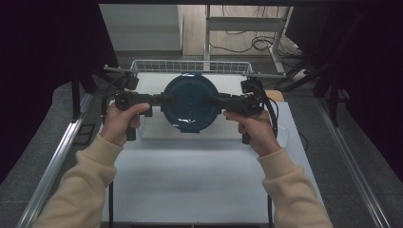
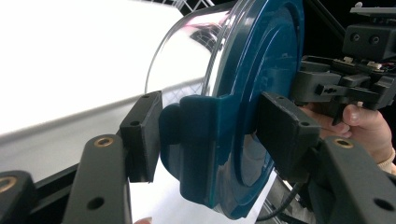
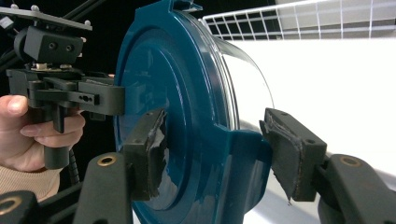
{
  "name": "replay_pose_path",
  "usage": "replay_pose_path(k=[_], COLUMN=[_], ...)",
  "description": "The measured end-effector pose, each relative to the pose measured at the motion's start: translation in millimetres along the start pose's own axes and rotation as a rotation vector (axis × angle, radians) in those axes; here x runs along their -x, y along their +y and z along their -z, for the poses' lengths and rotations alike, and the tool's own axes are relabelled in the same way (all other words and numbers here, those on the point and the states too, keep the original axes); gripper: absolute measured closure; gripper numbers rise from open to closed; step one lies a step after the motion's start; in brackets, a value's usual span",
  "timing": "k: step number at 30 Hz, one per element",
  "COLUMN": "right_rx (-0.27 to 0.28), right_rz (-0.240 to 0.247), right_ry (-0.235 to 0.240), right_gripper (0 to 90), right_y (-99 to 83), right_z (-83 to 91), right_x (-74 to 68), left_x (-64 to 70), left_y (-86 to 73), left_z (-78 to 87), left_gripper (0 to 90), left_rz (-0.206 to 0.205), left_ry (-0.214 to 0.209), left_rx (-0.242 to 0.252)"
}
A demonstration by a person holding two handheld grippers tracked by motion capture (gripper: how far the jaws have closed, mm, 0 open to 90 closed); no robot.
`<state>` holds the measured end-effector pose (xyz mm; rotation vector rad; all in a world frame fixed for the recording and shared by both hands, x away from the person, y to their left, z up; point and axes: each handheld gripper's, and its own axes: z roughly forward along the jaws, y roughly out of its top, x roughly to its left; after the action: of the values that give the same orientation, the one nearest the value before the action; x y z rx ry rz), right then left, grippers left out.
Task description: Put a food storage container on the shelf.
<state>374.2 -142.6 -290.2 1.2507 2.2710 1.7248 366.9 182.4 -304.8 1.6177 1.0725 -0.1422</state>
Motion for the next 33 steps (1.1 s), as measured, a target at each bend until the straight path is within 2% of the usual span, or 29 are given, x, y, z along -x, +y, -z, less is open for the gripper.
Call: replay_pose_path(k=[7,11,15,21,23,27,33], right_rx=[-0.002,0.001,-0.001,-0.019,-0.027,-0.036,-0.055], right_rz=[0.001,0.002,-0.006,-0.034,-0.044,-0.066,-0.11], right_ry=[0.002,0.0,0.007,0.014,0.016,0.009,0.003], right_gripper=[41.2,41.3,41.8,41.9,41.8,41.8,41.6], right_y=[23.8,36.8,46.8,51.0,51.4,52.4,54.2], right_z=[-7.1,-10.3,-12.9,-21.1,-25.0,-34.1,-48.0], right_x=[8.3,11.9,16.1,26.8,31.8,42.8,60.8], left_x=[-5.7,-10.6,-13.4,-23.3,-29.0,-42.2,-57.6], left_y=[25.7,39.1,48.7,54.1,54.8,56.1,57.7], left_z=[-2.5,-4.5,-5.7,-12.6,-15.7,-24.2,-37.9], left_gripper=[42.3,42.2,42.2,42.2,42.1,42.0,40.9], left_rz=[0.004,0.02,0.021,0.046,0.048,0.081,0.112], left_ry=[0.002,-0.009,-0.008,0.001,0.002,0.001,0.02], left_rx=[-0.005,-0.008,-0.013,-0.03,-0.034,-0.041,-0.063])
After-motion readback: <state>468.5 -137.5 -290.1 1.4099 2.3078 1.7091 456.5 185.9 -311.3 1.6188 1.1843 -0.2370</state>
